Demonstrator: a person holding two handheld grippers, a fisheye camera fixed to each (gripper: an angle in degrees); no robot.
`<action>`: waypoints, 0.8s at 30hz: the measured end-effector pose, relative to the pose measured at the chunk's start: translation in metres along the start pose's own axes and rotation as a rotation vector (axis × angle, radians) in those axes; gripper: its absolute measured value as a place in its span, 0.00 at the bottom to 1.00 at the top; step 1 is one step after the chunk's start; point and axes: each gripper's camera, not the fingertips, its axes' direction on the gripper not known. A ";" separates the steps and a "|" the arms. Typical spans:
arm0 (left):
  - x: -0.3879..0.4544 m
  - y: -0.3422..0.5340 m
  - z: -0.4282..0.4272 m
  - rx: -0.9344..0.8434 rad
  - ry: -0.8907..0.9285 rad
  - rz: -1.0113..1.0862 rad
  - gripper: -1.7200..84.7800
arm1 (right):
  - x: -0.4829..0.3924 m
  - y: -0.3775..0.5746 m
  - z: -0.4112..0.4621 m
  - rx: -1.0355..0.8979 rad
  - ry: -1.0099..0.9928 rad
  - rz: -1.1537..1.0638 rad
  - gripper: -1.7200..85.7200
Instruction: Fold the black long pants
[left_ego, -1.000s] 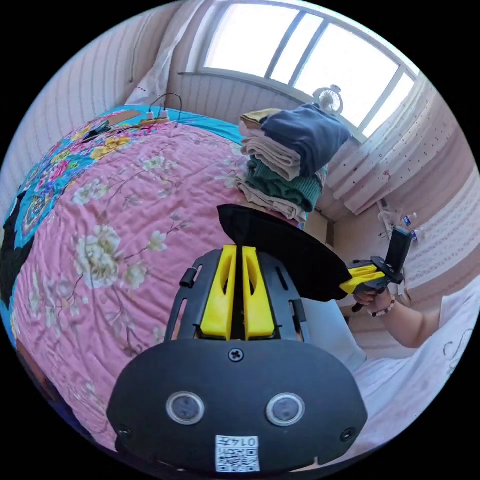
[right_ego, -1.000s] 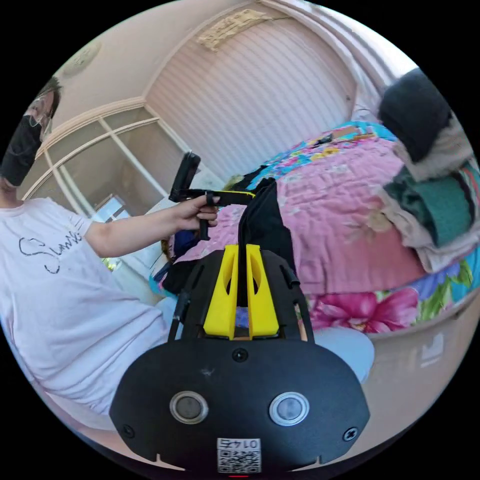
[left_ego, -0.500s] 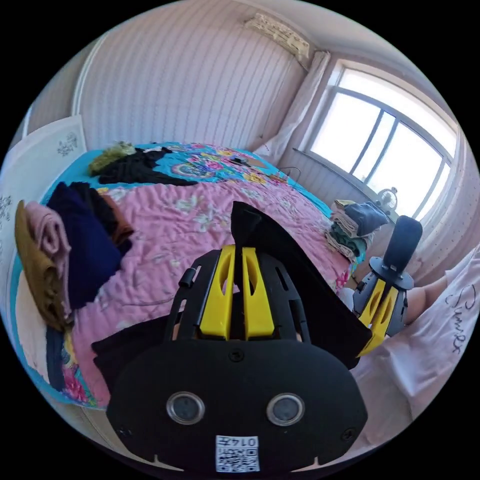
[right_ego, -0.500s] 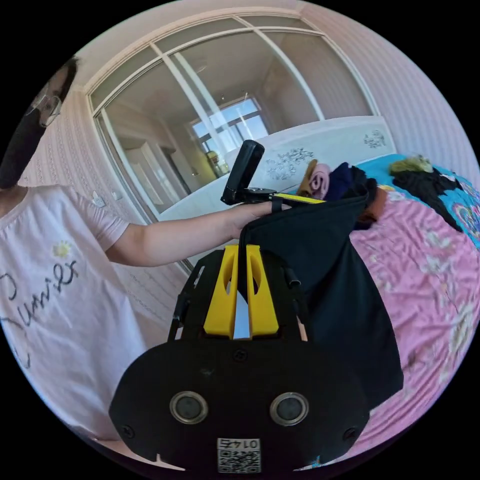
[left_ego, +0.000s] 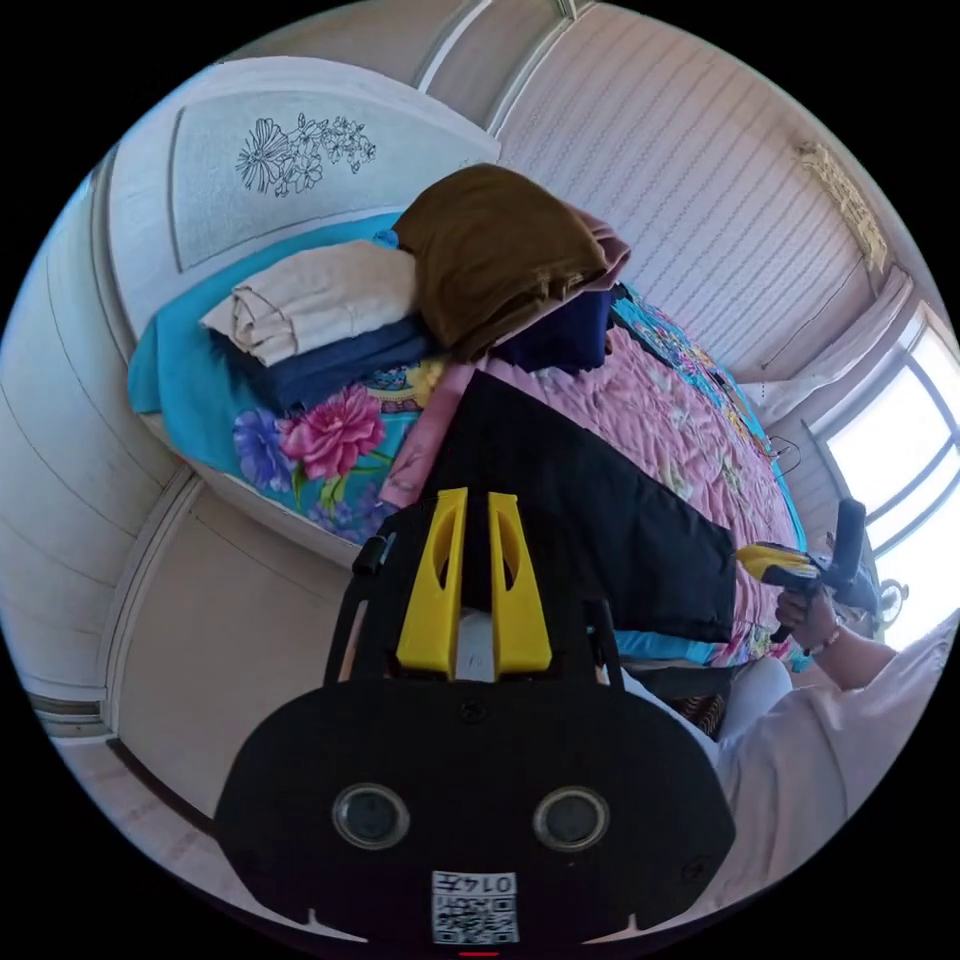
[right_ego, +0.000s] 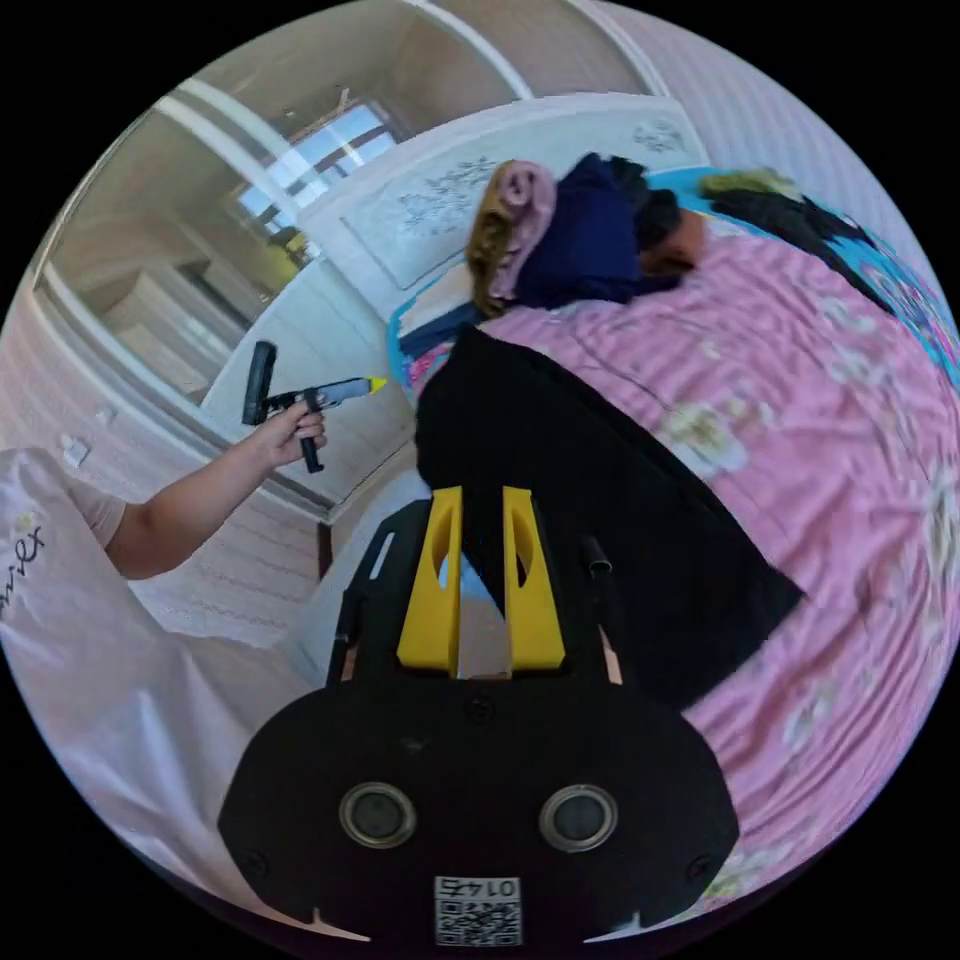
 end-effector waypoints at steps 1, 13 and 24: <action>0.002 0.000 0.002 -0.004 0.009 0.007 0.08 | 0.011 0.006 -0.007 0.021 0.041 0.052 0.11; 0.192 -0.050 0.076 -0.141 0.203 0.721 0.11 | 0.098 0.047 0.001 -0.022 0.100 0.400 0.15; 0.396 0.001 0.219 -0.491 0.187 0.945 0.11 | 0.133 0.054 0.016 -0.102 -0.084 0.473 0.08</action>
